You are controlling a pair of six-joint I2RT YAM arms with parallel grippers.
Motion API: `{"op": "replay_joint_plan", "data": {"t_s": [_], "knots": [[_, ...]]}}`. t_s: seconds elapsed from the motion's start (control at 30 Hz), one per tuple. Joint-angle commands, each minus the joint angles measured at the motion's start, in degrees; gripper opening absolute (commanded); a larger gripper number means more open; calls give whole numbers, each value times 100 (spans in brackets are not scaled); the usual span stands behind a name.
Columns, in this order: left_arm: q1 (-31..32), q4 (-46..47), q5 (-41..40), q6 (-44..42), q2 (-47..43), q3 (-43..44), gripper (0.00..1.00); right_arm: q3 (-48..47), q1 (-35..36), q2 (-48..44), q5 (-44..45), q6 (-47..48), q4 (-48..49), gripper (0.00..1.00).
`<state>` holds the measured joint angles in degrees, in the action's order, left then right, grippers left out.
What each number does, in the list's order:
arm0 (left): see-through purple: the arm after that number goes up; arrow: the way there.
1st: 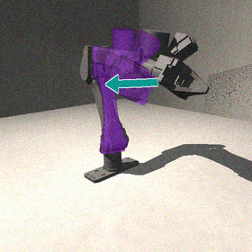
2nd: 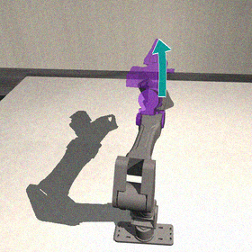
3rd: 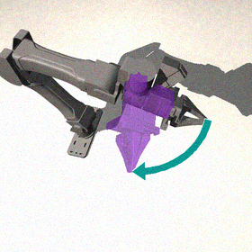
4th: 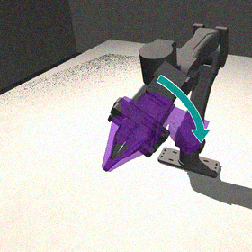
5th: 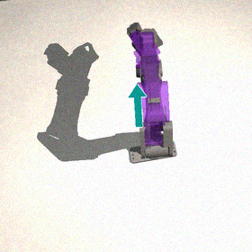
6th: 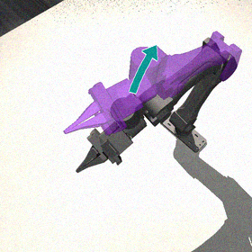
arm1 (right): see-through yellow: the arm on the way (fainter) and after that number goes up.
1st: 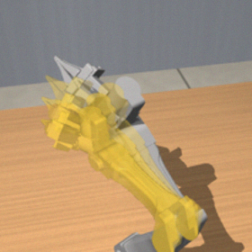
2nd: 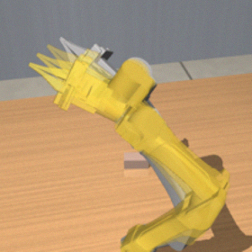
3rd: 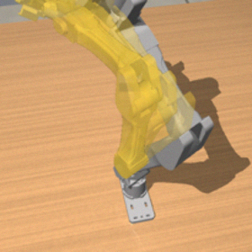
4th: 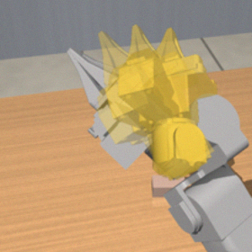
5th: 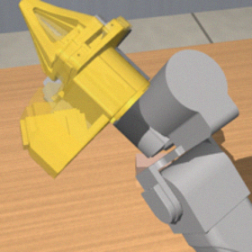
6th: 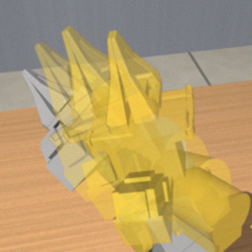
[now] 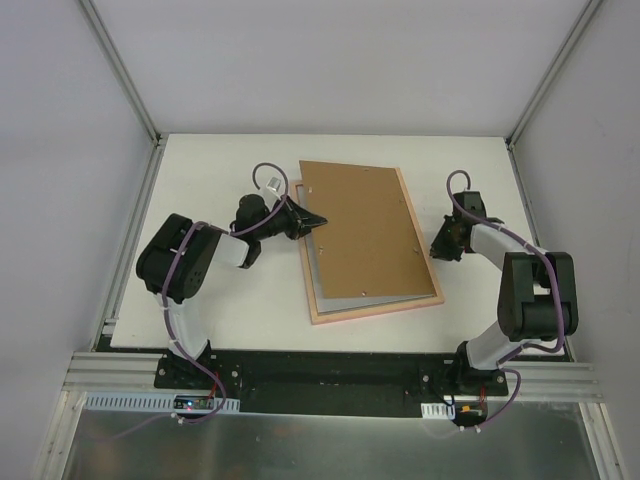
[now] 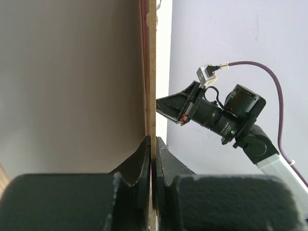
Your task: Put the photo into the frame
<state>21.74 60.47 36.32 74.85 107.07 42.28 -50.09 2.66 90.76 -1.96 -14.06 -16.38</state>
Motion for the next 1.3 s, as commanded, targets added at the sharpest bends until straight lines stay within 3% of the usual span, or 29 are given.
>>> {"op": "replay_joint_plan", "data": {"t_s": [0.0, 0.97, 1.27], "knots": [[146, 729, -63, 232, -10, -44, 0, 52, 42, 73, 38, -9, 65, 15], [111, 774, 420, 495, -186, -176, 0, 25, 42, 249, 29, 9, 126, 14], [111, 317, 499, 197, -134, 25, 0, 25, 51, 188, -24, -9, 118, 13]]}}
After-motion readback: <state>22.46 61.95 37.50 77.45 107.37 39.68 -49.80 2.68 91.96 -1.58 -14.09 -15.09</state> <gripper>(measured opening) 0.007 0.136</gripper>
